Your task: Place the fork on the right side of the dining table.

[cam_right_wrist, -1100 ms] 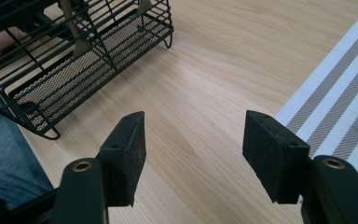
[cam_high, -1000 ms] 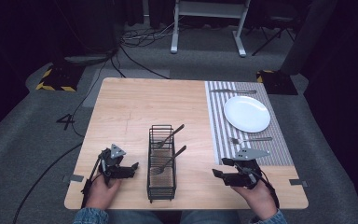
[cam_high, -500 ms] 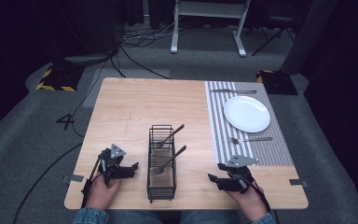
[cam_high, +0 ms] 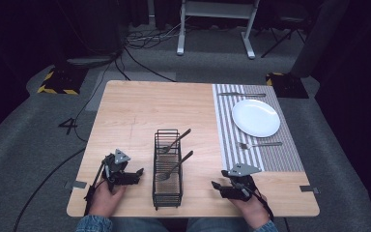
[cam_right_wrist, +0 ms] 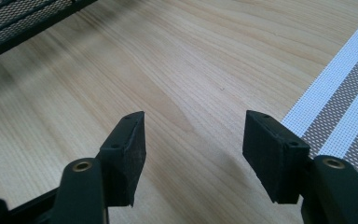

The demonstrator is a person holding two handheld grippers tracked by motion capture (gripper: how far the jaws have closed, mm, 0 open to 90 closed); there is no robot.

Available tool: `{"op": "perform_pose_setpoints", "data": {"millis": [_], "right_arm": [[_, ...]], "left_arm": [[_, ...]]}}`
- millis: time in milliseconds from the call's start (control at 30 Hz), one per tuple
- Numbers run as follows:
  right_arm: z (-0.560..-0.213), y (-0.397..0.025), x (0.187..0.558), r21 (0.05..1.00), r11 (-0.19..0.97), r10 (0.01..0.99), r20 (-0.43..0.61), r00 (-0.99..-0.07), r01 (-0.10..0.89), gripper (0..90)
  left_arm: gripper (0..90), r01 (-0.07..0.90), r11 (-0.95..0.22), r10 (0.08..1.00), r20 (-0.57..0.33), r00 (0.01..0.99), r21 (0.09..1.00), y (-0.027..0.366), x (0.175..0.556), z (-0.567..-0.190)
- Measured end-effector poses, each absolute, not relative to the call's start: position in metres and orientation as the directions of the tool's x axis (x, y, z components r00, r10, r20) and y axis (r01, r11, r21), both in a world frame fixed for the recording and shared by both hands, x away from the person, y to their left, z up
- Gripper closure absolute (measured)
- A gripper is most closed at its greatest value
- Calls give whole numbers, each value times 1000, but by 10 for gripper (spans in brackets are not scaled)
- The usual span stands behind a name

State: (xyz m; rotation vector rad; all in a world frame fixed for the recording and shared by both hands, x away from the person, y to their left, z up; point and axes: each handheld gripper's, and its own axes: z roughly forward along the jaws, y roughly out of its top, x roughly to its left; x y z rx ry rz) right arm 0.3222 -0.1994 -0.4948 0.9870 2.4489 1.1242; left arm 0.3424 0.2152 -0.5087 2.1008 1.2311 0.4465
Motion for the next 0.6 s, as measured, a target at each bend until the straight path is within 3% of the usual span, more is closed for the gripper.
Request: {"op": "perform_pose_setpoints", "data": {"millis": [267, 367, 467, 600], "right_arm": [[-505, -198, 325, 750, 497, 662, -3, -749, 436, 369], [-507, -197, 326, 749, 508, 653, -12, -757, 426, 289], [-508, -194, 328, 730, 532, 641, -15, -767, 430, 110], [-508, -193, 329, 722, 531, 655, -16, -756, 444, 84]], "left_arm": [[131, 642, -345, 865, -33, 500, 685, 215, 342, -509], [131, 642, -346, 865, -33, 501, 684, 215, 342, -509], [131, 643, -347, 864, -34, 502, 683, 215, 342, -509], [131, 643, -346, 864, -34, 502, 683, 215, 342, -509]]}}
